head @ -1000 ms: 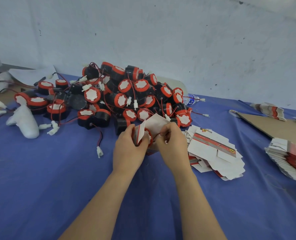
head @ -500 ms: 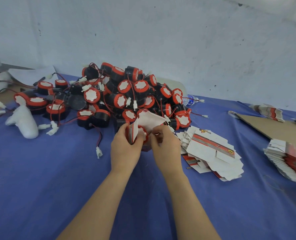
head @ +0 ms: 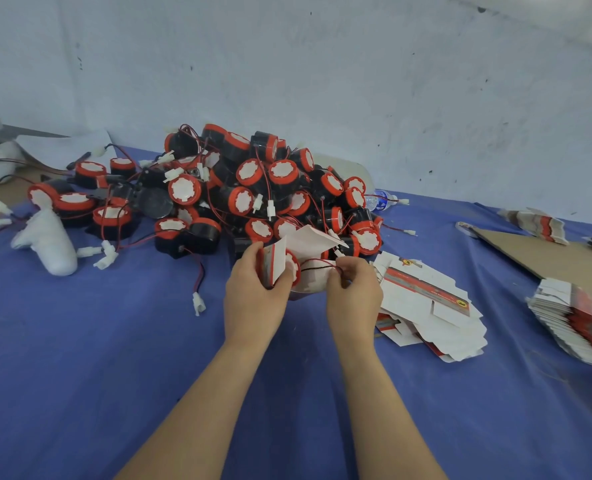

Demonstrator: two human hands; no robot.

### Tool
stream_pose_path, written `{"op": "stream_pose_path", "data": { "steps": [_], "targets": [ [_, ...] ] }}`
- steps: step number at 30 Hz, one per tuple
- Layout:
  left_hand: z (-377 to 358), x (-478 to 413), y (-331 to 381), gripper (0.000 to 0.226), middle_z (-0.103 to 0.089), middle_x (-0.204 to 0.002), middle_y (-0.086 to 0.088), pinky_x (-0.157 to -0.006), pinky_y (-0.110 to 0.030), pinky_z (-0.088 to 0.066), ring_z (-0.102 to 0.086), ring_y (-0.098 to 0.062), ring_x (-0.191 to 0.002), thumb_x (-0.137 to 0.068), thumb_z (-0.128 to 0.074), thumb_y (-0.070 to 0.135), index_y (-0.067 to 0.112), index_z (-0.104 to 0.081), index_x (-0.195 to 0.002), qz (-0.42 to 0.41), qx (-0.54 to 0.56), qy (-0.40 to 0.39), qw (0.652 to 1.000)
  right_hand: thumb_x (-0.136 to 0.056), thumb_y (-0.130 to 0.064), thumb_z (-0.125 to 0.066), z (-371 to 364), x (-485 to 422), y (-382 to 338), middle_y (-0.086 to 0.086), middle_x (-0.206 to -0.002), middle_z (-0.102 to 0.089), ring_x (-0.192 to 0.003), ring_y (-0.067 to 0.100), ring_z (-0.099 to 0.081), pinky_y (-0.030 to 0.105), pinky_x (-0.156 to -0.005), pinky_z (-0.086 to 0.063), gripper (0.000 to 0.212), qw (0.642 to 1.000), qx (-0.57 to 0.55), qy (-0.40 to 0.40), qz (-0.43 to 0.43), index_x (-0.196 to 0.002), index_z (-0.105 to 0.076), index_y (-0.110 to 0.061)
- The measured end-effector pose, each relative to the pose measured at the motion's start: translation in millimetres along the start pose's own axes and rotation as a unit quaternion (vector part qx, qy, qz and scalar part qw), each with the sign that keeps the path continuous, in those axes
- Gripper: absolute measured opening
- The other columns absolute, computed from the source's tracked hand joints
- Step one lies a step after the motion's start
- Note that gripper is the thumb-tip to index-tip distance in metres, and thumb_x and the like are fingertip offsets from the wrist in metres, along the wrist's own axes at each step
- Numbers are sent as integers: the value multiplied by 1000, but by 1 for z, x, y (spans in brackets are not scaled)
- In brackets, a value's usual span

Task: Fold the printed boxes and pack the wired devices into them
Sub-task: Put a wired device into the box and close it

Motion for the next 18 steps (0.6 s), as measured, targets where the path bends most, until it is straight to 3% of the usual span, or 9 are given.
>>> {"op": "stream_pose_path", "data": {
  "steps": [5, 11, 13, 15, 18],
  "targets": [
    [2, -1, 1, 51, -59, -123, 6, -97, -32, -48, -54, -12, -115, -87, -64, 36, 23, -51, -134, -6, -3, 5, 1000, -94, -4, -51, -3, 2, -11, -7, -91, -56, -83, 12, -53, 25, -73, -44, 19, 998, 46, -21, 48, -105, -62, -14],
    [-1, 1, 1, 55, -57, -123, 10, -88, -20, -42, -52, -9, -114, -87, -64, 40, 24, -48, -138, -6, -25, -8, 1000, -93, -1, -50, -14, 8, -24, -1, -102, -59, -94, 19, -57, 29, -81, -48, 21, 993, 49, -60, 84, -103, -62, -15],
    [-5, 1, 1, 49, -56, -112, 14, -78, -11, -39, -52, -6, -105, -87, -64, 40, 25, -52, -133, -8, -24, -18, 1000, -92, 0, -49, -13, 7, -22, 0, -105, -60, -96, 17, -56, 18, -78, -45, 25, 995, 27, -56, 74, -98, -62, -20],
    [-8, 2, 1, 46, -56, -109, 16, -74, -11, -39, -53, -6, -103, -87, -64, 40, 25, -53, -130, -9, -21, -28, 999, -92, 1, -47, -11, 6, -16, 0, -105, -60, -94, 14, -56, 6, -69, -38, 30, 998, 6, -55, 38, -92, -62, -25],
    [-6, 1, 1, 46, -55, -110, 15, -73, -10, -38, -52, -3, -99, -87, -66, 38, 25, -52, -129, -7, -22, -24, 999, -90, 3, -45, -14, 3, -13, -4, -97, -56, -93, 12, -53, 11, -72, -37, 35, 994, 57, -88, 27, -90, -72, -20]
  ]
}}
Point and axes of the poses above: each hand's wrist, its own x-axis away from the middle knuckle, its own z-axis out of the back of the hand, y = z × x, the point moved 10 cm from there along -x, towards the middle knuckle
